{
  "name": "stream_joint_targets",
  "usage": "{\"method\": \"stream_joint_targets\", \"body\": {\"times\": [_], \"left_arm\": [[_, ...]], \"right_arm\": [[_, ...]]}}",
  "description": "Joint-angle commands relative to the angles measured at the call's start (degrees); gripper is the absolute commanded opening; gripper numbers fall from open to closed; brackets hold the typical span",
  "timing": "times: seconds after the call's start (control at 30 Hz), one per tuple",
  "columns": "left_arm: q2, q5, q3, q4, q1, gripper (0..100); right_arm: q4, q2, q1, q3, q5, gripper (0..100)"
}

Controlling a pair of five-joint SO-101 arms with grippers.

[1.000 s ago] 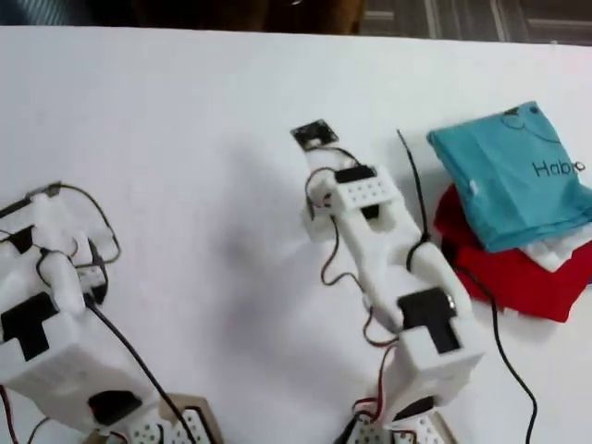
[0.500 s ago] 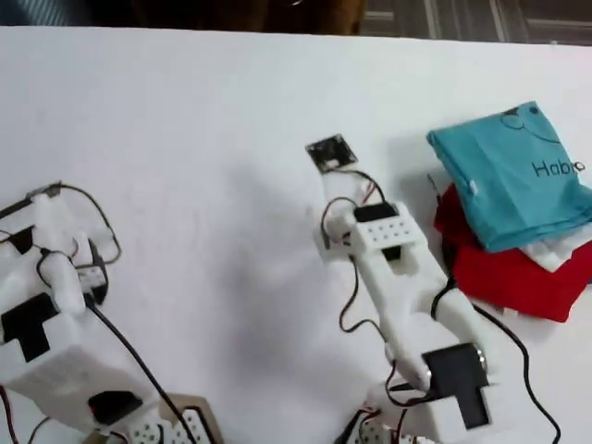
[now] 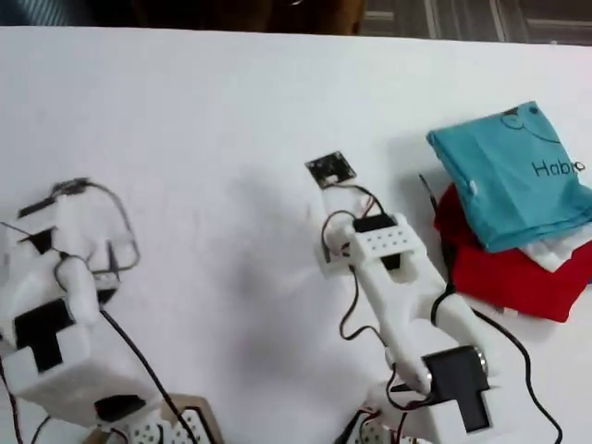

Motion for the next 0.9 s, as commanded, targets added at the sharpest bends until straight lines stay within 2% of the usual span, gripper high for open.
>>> {"method": "stream_joint_targets", "body": {"times": [0.0,0.1,0.3,0.6,0.87], "left_arm": [[-8.8,-0.6,8.3,-6.3,8.8,3],[-15.4,-0.9,13.8,-10.3,12.5,3],[-23.4,-1.1,19.0,-11.0,16.3,3],[-24.4,-1.1,19.6,-10.7,19.3,3],[-24.4,-0.6,19.6,-10.6,23.5,3]], "right_arm": [[-0.7,-2.5,0.0,-0.7,0.4,1.8],[-0.5,-2.5,0.0,-0.4,0.0,1.8],[-0.8,-6.7,2.6,1.9,-0.1,1.8],[-5.1,-28.4,2.4,19.0,0.4,1.8],[-13.1,-38.3,0.5,29.5,0.0,1.8]]}}
